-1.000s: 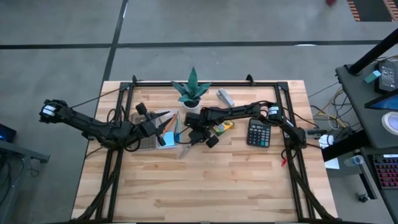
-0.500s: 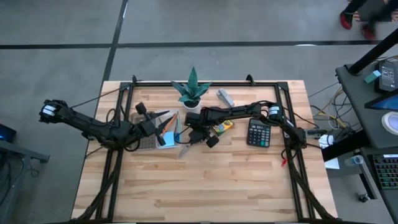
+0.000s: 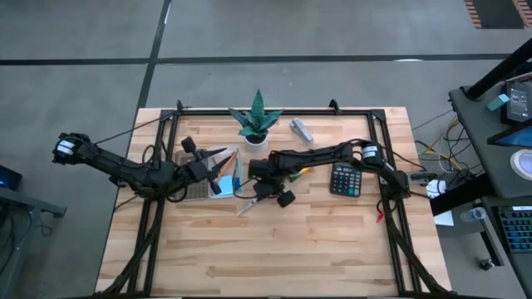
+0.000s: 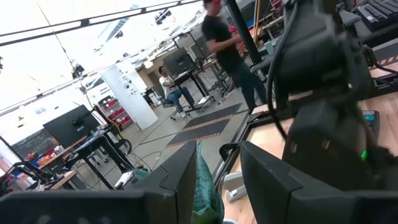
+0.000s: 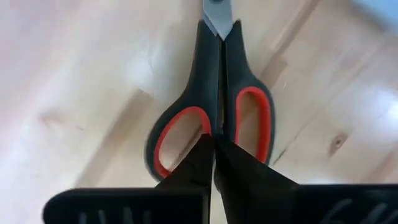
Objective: Pack school essentials
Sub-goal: Put the black scissors into the white and black box
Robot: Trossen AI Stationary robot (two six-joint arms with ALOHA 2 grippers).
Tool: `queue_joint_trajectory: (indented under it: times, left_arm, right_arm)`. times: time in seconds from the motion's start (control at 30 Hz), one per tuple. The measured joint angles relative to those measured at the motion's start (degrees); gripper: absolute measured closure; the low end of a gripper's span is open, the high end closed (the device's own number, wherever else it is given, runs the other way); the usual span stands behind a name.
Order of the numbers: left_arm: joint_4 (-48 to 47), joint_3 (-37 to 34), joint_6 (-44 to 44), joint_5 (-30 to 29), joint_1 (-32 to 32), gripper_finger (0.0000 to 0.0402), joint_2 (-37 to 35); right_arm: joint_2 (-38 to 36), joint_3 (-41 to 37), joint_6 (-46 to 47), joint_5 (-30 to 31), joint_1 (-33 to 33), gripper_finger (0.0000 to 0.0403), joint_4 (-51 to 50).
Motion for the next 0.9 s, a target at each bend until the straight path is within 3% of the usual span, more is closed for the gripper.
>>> queue_joint_trajectory:
  times: [0.3, 0.47, 0.63, 0.8, 0.9]
  left_arm:
    - [0.4, 0.0, -1.4, 0.0, 0.0, 0.0294, 0.0]
    - [0.4, 0.0, -1.6, 0.0, -0.2, 0.0294, 0.0]
    - [0.3, 0.0, -1.9, 0.7, -0.5, 0.0294, 0.3]
    - [0.8, 0.7, -5.3, 6.9, -0.5, 0.0294, 1.6]
    - [1.1, 2.6, -8.9, 8.1, -0.5, 0.0294, 3.9]
  right_arm:
    - [-1.0, 0.1, 6.3, 0.4, 2.2, 0.0395, -0.6]
    - [-5.4, -2.2, 12.4, 0.4, 4.0, 0.0395, -2.3]
    - [-14.9, -13.0, 19.4, 4.3, 6.7, 0.0395, 5.7]
    - [-26.2, -29.0, 24.5, 6.6, 9.9, 0.0394, 22.9]
    - [-32.4, -38.1, 26.0, 10.8, 11.5, 0.0394, 32.9]
